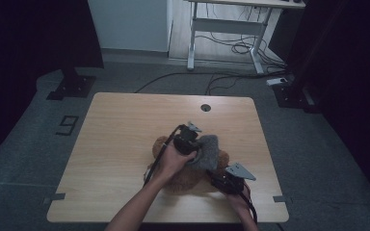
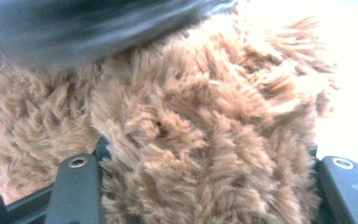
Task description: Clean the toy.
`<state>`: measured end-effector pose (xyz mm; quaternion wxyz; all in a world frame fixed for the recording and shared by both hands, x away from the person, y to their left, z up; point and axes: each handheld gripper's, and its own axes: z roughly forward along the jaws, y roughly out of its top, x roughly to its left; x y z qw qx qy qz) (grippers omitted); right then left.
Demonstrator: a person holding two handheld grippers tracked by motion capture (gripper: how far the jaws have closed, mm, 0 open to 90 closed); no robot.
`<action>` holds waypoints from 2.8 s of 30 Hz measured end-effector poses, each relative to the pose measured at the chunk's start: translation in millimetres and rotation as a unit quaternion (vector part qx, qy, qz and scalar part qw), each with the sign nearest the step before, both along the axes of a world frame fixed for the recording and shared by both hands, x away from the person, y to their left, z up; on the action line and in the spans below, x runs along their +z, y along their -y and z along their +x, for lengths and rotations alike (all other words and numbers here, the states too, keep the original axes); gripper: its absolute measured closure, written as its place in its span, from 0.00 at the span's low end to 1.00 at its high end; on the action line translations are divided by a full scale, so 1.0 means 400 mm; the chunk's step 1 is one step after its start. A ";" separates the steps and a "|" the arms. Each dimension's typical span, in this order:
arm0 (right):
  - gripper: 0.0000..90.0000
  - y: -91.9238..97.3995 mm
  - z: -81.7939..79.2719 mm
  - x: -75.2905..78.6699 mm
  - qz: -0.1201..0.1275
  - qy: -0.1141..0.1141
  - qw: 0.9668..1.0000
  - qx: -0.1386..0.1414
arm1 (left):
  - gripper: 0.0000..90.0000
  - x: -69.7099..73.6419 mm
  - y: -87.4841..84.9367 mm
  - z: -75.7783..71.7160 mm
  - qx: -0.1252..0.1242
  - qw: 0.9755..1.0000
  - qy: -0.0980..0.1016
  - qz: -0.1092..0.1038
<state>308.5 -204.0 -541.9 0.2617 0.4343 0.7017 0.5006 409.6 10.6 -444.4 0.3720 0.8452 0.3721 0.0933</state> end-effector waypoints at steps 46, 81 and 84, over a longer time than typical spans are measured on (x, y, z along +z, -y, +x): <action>0.39 0.002 -0.001 -0.004 0.004 0.001 1.000 -0.001 | 0.88 -0.019 -0.049 -0.050 -0.013 0.999 0.016 0.024; 0.39 0.000 0.000 -0.005 0.008 0.003 1.000 -0.008 | 0.88 0.168 -0.189 -0.086 -0.023 0.989 0.049 -0.135; 0.39 -0.001 0.000 -0.006 0.007 0.005 1.000 -0.010 | 0.88 0.180 -0.119 -0.085 -0.053 0.987 0.041 -0.145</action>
